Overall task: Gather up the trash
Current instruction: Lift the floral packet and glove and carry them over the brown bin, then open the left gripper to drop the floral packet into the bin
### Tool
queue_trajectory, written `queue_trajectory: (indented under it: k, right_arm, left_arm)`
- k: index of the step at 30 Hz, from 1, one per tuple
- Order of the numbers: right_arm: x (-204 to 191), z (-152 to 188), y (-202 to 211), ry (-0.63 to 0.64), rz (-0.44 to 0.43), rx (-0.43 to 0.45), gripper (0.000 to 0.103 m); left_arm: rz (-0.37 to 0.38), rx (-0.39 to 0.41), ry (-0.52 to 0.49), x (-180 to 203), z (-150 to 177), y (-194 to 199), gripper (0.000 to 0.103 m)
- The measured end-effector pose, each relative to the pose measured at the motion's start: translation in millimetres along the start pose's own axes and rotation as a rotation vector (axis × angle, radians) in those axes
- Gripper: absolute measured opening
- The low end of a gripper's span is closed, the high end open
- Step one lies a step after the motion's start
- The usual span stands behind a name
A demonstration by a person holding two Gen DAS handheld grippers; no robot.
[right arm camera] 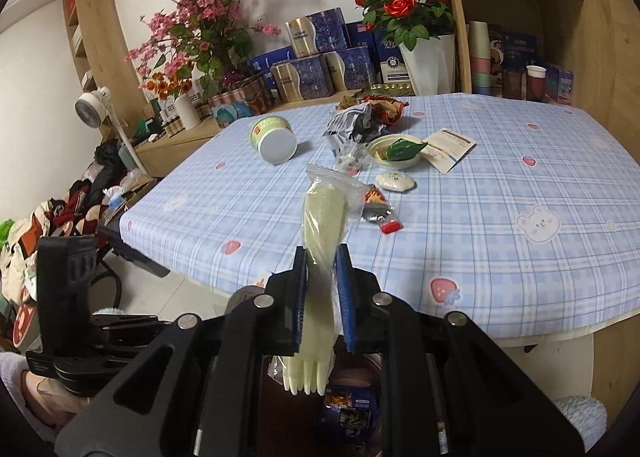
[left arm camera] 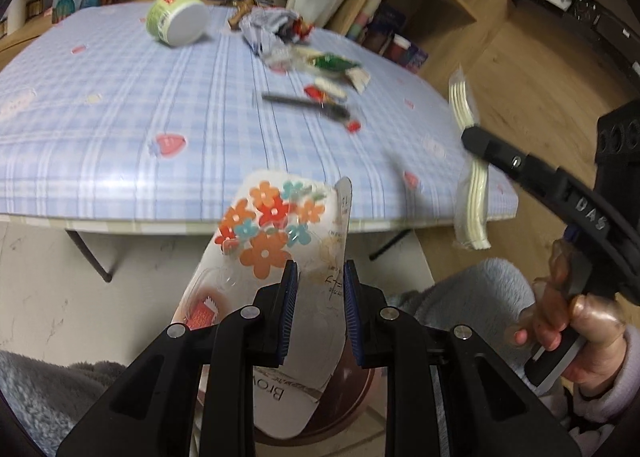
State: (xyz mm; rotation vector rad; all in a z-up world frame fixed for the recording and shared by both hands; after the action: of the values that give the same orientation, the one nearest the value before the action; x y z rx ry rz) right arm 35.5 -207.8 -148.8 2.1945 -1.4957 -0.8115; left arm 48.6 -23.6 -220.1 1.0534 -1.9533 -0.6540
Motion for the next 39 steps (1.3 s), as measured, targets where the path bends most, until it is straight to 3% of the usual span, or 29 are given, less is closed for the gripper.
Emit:
queue_trajectory:
  k: [7,16,28,30,33,39]
  right_arm:
    - [2.2,15.0,-5.6,-0.012,-0.012,-0.027,0.018]
    - [7.3,28.8,-16.8,-0.039,-0.012,-0.067,0.018]
    - [8.1,38.5,-23.0,-0.045,-0.008,-0.094,0.018]
    - [7.2,39.2,-23.4,-0.044,-0.007,-0.096,0.018]
    - [6.4,40.6,-23.1,-0.043,-0.004,-0.099,0.018]
    - [4.9,45.1,-23.8,-0.04,-0.002,-0.108,0.018]
  left_arm:
    - [0.024,-0.096,-0.026,8.6,18.5,-26.1,0.022]
    - [0.036,-0.238,0.028,-2.5,35.4,-57.2,0.022]
    - [0.049,-0.307,0.079,-15.0,42.7,-70.3,0.024]
    - [0.045,-0.303,0.084,-15.9,42.0,-69.1,0.027]
    - [0.044,-0.283,0.106,-19.3,37.6,-66.4,0.045]
    - [0.006,-0.142,0.143,-26.1,25.8,-41.5,0.066]
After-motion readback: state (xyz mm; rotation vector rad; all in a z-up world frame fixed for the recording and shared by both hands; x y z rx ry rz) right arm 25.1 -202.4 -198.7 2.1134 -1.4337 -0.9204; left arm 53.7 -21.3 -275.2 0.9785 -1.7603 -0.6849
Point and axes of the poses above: each gripper's, at about its wrist camera, not at the fingertips, and y roughly against the way its jaws point, x to its right, z to its underside, the point moved 1 cm from there along -y, roughly the way its jaws point
